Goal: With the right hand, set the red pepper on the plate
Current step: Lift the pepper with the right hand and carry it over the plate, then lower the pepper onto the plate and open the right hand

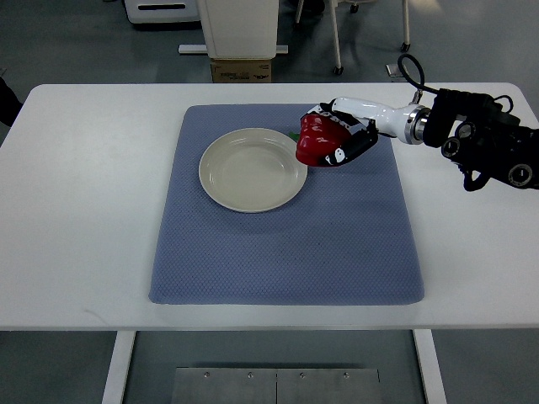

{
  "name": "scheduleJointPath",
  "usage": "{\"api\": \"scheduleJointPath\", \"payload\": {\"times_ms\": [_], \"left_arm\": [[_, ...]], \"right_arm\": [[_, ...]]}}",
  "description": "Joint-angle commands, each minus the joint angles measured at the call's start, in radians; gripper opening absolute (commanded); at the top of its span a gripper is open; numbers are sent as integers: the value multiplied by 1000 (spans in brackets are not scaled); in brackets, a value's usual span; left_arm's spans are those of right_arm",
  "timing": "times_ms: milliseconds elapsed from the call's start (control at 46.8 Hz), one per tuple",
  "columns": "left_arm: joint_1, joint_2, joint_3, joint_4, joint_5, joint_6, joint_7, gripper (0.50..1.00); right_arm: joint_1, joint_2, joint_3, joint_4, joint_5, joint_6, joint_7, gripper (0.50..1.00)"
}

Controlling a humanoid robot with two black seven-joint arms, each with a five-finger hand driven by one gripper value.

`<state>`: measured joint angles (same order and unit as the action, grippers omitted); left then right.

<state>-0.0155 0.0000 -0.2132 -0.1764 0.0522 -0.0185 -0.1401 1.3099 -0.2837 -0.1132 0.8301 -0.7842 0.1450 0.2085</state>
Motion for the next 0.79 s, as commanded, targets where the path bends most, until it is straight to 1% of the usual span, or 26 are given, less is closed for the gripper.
{"api": "scheduleJointPath", "payload": {"times_ms": [0, 128, 385, 513, 770], "left_arm": [[0, 0, 0, 0, 0, 0, 0, 1000], [0, 0, 0, 0, 0, 0, -1, 1000], [0, 0, 0, 0, 0, 0, -1, 1000], [0, 0, 0, 0, 0, 0, -1, 1000], [0, 0, 0, 0, 0, 0, 0, 1000]], "right_arm": [[2, 41, 7, -25, 0, -1, -17, 500], [3, 103, 27, -60, 0, -1, -43, 500], [15, 225, 29, -131, 0, -2, -72, 500], [15, 278, 41, -149, 0, -2, -95, 500], [5, 284, 72, -190, 19, -28, -153, 500]]}}
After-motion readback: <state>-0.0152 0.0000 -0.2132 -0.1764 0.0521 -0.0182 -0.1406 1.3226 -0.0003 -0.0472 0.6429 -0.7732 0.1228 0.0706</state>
